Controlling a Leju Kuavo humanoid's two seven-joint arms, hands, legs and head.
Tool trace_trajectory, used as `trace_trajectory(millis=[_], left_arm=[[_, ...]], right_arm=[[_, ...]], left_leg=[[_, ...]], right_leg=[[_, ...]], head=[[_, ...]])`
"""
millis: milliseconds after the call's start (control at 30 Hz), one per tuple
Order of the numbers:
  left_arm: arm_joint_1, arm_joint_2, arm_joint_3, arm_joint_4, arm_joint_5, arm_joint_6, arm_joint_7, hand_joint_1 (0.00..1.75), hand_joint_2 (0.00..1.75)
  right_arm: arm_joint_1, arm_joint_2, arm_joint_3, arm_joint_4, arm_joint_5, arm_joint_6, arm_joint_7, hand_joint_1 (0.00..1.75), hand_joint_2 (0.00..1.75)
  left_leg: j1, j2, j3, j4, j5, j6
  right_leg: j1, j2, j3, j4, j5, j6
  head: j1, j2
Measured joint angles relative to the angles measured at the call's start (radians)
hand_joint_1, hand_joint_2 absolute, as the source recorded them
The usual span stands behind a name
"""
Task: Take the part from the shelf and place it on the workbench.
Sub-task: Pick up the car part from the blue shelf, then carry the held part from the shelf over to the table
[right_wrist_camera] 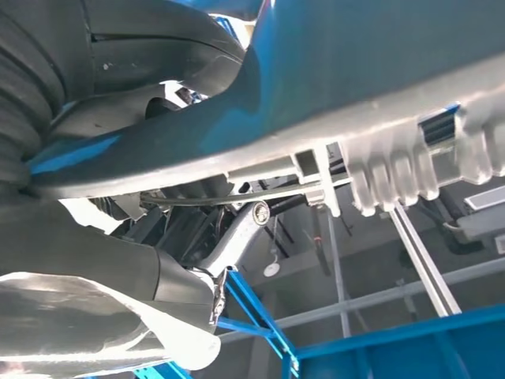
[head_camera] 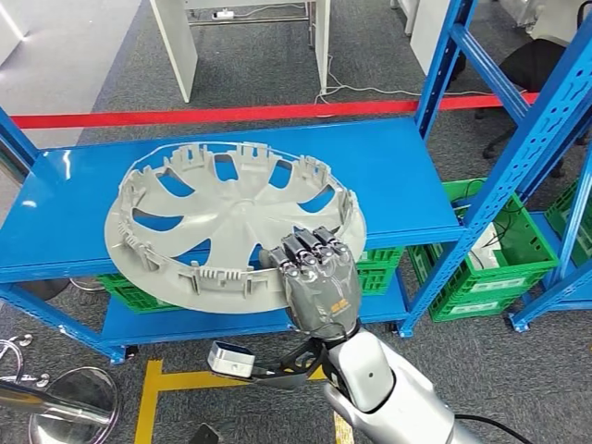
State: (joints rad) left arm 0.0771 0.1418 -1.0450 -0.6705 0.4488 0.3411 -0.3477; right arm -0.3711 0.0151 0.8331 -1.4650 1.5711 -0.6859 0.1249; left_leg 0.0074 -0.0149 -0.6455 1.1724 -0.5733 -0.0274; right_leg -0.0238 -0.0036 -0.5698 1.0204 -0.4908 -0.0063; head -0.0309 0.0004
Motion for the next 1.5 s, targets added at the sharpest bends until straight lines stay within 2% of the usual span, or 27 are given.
trace_trajectory(millis=[67, 100, 133, 200, 267, 367, 400, 467, 533, 567, 600, 667, 733, 767, 833, 900, 933, 1000, 1067, 1133, 1200, 1267, 1300, 1333, 1400, 1433, 1500], left_arm=[[-0.005, -0.001, -0.001, 0.005, 0.001, 0.001, -0.001, 0.0, 0.0], [-0.008, -0.001, -0.001, 0.009, 0.002, 0.002, -0.001, 0.0, 0.0], [-0.01, -0.002, -0.001, 0.012, 0.005, 0.002, -0.001, 0.0, 0.0], [-0.016, -0.002, -0.001, 0.019, 0.015, 0.003, -0.001, 0.0, 0.0], [-0.021, -0.004, 0.0, 0.023, 0.021, 0.004, 0.001, 0.0, 0.0], [-0.025, -0.004, 0.0, 0.03, 0.023, 0.002, 0.017, 0.0, 0.0], [-0.026, -0.001, 0.0, 0.032, 0.023, -0.001, 0.023, 0.0, 0.0], [-0.032, 0.01, 0.002, 0.042, 0.029, -0.016, 0.025, 0.0, 0.0], [-0.043, 0.021, 0.009, 0.061, 0.047, -0.029, 0.02, 0.0, 0.0], [-0.047, 0.025, 0.018, 0.075, 0.06, -0.032, 0.017, 0.0, 0.0], [-0.05, 0.028, 0.028, 0.087, 0.072, -0.032, 0.014, 0.0, 0.0], [-0.055, 0.031, 0.05, 0.11, 0.091, -0.031, 0.012, 0.0, 0.0], [-0.06, 0.033, 0.068, 0.128, 0.103, -0.03, 0.009, 0.0, 0.0], [-0.063, 0.033, 0.078, 0.135, 0.11, -0.029, 0.007, 0.0, 0.0], [-0.066, 0.034, 0.101, 0.153, 0.126, -0.026, 0.0, 0.0, 0.0], [-0.065, 0.035, 0.128, 0.174, 0.144, -0.026, -0.005, 0.0, 0.0], [-0.063, 0.036, 0.141, 0.184, 0.152, -0.027, -0.008, 0.0, 0.0], [-0.061, 0.038, 0.168, 0.204, 0.165, -0.03, -0.013, 0.0, 0.0], [-0.062, 0.04, 0.196, 0.223, 0.175, -0.032, -0.018, 0.0, 0.0], [-0.063, 0.041, 0.217, 0.236, 0.179, -0.033, -0.019, 0.0, 0.0], [-0.065, 0.041, 0.23, 0.245, 0.179, -0.033, -0.019, 0.0, 0.0], [-0.071, 0.041, 0.241, 0.253, 0.178, -0.034, -0.021, 0.0, 0.0], [-0.074, 0.04, 0.246, 0.258, 0.176, -0.036, -0.022, 0.0, 0.0], [-0.077, 0.04, 0.251, 0.265, 0.173, -0.039, -0.024, 0.0, 0.0], [-0.079, 0.039, 0.258, 0.278, 0.165, -0.048, -0.03, 0.0, 0.0], [-0.08, 0.039, 0.26, 0.284, 0.161, -0.052, -0.032, 0.0, 0.0], [-0.086, 0.037, 0.266, 0.294, 0.15, -0.058, -0.035, 0.0, 0.0]], right_arm=[[0.002, 0.0, 0.0, -0.004, 0.0, 0.0, -0.006, 1.75, 1.75], [0.005, 0.0, 0.0, -0.007, 0.0, 0.0, -0.011, 1.75, 1.75], [0.009, 0.0, -0.001, -0.011, 0.0, 0.0, -0.017, 1.75, 1.75], [0.019, 0.0, -0.003, -0.023, 0.0, 0.0, -0.03, 1.75, 1.75], [0.026, -0.001, -0.008, -0.038, 0.0, 0.0, -0.04, 1.75, 1.75], [0.035, -0.004, -0.013, -0.06, 0.0, 0.0, -0.052, 1.75, 1.75], [0.039, -0.006, -0.016, -0.068, 0.0, 0.0, -0.057, 1.75, 1.75], [0.048, -0.012, -0.024, -0.085, 0.0, 0.0, -0.069, 1.75, 1.75], [0.058, -0.018, -0.033, -0.105, -0.001, 0.0, -0.08, 1.75, 1.75], [0.063, -0.022, -0.039, -0.114, -0.001, 0.0, -0.085, 1.75, 1.75], [0.069, -0.026, -0.045, -0.122, -0.001, 0.0, -0.088, 1.75, 1.75], [0.077, -0.033, -0.058, -0.137, -0.001, 0.0, -0.094, 1.75, 1.75], [0.08, -0.038, -0.066, -0.15, -0.001, 0.0, -0.1, 1.75, 1.75], [0.081, -0.039, -0.071, -0.159, -0.002, 0.0, -0.106, 1.75, 1.75], [0.087, -0.042, -0.084, -0.177, -0.001, 0.0, -0.124, 1.75, 1.75], [0.098, -0.046, -0.097, -0.194, -0.001, 0.0, -0.142, 1.75, 1.75], [0.105, -0.047, -0.103, -0.201, 0.0, 0.0, -0.149, 1.75, 1.75], [0.115, -0.05, -0.112, -0.214, 0.0, 0.0, -0.163, 1.75, 1.75], [0.127, -0.051, -0.119, -0.223, 0.0, 0.0, -0.175, 1.75, 1.75], [0.136, -0.052, -0.125, -0.229, 0.0, 0.0, -0.179, 1.75, 1.75], [0.141, -0.053, -0.13, -0.235, 0.0, 0.0, -0.18, 1.75, 1.75], [0.144, -0.053, -0.133, -0.24, 0.0, 0.0, -0.181, 1.75, 1.75], [0.145, -0.053, -0.134, -0.242, 0.0, 0.0, -0.183, 1.75, 1.75], [0.145, -0.053, -0.135, -0.243, 0.0, 0.0, -0.185, 1.75, 1.75], [0.145, -0.053, -0.136, -0.245, 0.0, 0.0, -0.19, 1.75, 1.75], [0.146, -0.053, -0.136, -0.247, 0.0, 0.0, -0.193, 1.75, 1.75], [0.146, -0.053, -0.136, -0.248, 0.0, 0.0, -0.198, 1.75, 1.75]], left_leg=[[0.006, 0.001, -0.028, 0.109, -0.052, -0.009], [0.008, 0.001, -0.022, 0.122, -0.051, -0.013], [0.01, 0.002, 0.001, 0.097, -0.032, -0.014], [0.015, 0.002, 0.084, -0.034, 0.019, -0.016], [0.012, 0.001, 0.143, -0.144, 0.043, -0.008], [0.005, 0.001, 0.138, -0.167, 0.056, 0.015], [0.005, 0.003, 0.13, -0.169, 0.065, 0.025], [0.006, 0.007, 0.107, -0.174, 0.086, 0.043], [0.002, 0.008, 0.081, -0.173, 0.107, 0.052], [-0.001, 0.008, 0.067, -0.172, 0.117, 0.053], [-0.004, 0.009, 0.055, -0.171, 0.126, 0.055], [-0.01, 0.009, 0.03, -0.169, 0.144, 0.054], [-0.015, 0.008, 0.012, -0.165, 0.16, 0.051], [-0.017, 0.008, 0.005, -0.163, 0.169, 0.048], [-0.018, 0.008, -0.006, -0.161, 0.187, 0.039], [-0.015, 0.009, -0.014, -0.161, 0.196, 0.028], [-0.014, 0.009, -0.021, -0.148, 0.176, 0.021], [-0.01, 0.009, -0.049, -0.061, 0.088, 0.009], [-0.005, 0.01, -0.08, 0.077, 0.004, 0.001], [-0.001, 0.01, -0.068, 0.134, 0.004, -0.002], [0.003, 0.01, 0.011, 0.049, 0.051, -0.002], [0.003, 0.009, 0.106, -0.09, 0.058, 0.003], [0.001, 0.009, 0.132, -0.136, 0.052, 0.008], [-0.003, 0.008, 0.141, -0.16, 0.047, 0.015], [-0.005, 0.01, 0.126, -0.167, 0.062, 0.032], [-0.004, 0.012, 0.115, -0.169, 0.073, 0.041], [-0.002, 0.016, 0.088, -0.172, 0.098, 0.056]], right_leg=[[0.002, -0.005, -0.015, 0.002, 0.01, -0.002], [0.002, -0.007, -0.022, 0.003, 0.015, -0.001], [0.002, -0.008, -0.028, 0.004, 0.02, 0.001], [0.001, -0.008, -0.037, 0.006, 0.029, 0.008], [0.003, -0.008, -0.046, 0.006, 0.041, 0.02], [0.002, -0.007, -0.057, 0.002, 0.062, 0.04], [0.001, -0.006, -0.064, 0.006, 0.055, 0.046], [0.0, -0.003, -0.094, 0.063, -0.01, 0.051], [0.003, 0.0, -0.131, 0.187, -0.105, 0.051], [0.005, 0.0, -0.14, 0.245, -0.13, 0.05], [0.007, 0.0, -0.139, 0.28, -0.133, 0.047], [0.012, 0.0, -0.086, 0.248, -0.087, 0.038], [0.02, 0.001, 0.022, 0.109, -0.052, 0.023], [0.023, 0.001, 0.07, 0.039, -0.054, 0.018], [0.028, 0.002, 0.113, -0.034, -0.069, 0.016], [0.026, 0.001, 0.099, -0.041, -0.058, 0.011], [0.025, -0.001, 0.091, -0.042, -0.049, 0.004], [0.022, -0.005, 0.072, -0.041, -0.026, -0.009], [0.023, -0.007, 0.043, -0.034, -0.006, -0.013], [0.023, -0.008, 0.009, -0.024, 0.011, -0.011], [0.022, -0.008, -0.022, -0.011, 0.025, -0.006], [0.024, -0.008, -0.045, -0.001, 0.038, 0.003], [0.025, -0.009, -0.052, 0.002, 0.046, 0.009], [0.025, -0.009, -0.057, 0.002, 0.055, 0.016], [0.022, -0.009, -0.067, 0.002, 0.066, 0.028], [0.021, -0.006, -0.077, 0.011, 0.052, 0.034], [0.02, -0.001, -0.106, 0.081, -0.032, 0.041]], head=[[-0.001, 0.0], [-0.001, 0.0], [-0.001, 0.0], [-0.002, 0.0], [-0.001, 0.0], [-0.001, 0.0], [0.0, 0.0], [0.004, 0.0], [0.008, 0.0], [0.009, 0.0], [0.01, 0.0], [0.011, 0.0], [0.011, 0.0], [0.01, 0.0], [0.01, 0.0], [0.011, 0.0], [0.01, 0.0], [0.008, 0.0], [0.007, 0.0], [0.007, 0.0], [0.007, 0.0], [0.007, 0.0], [0.007, 0.0], [0.008, 0.0], [0.007, 0.0], [0.008, 0.0], [0.01, 0.0]])
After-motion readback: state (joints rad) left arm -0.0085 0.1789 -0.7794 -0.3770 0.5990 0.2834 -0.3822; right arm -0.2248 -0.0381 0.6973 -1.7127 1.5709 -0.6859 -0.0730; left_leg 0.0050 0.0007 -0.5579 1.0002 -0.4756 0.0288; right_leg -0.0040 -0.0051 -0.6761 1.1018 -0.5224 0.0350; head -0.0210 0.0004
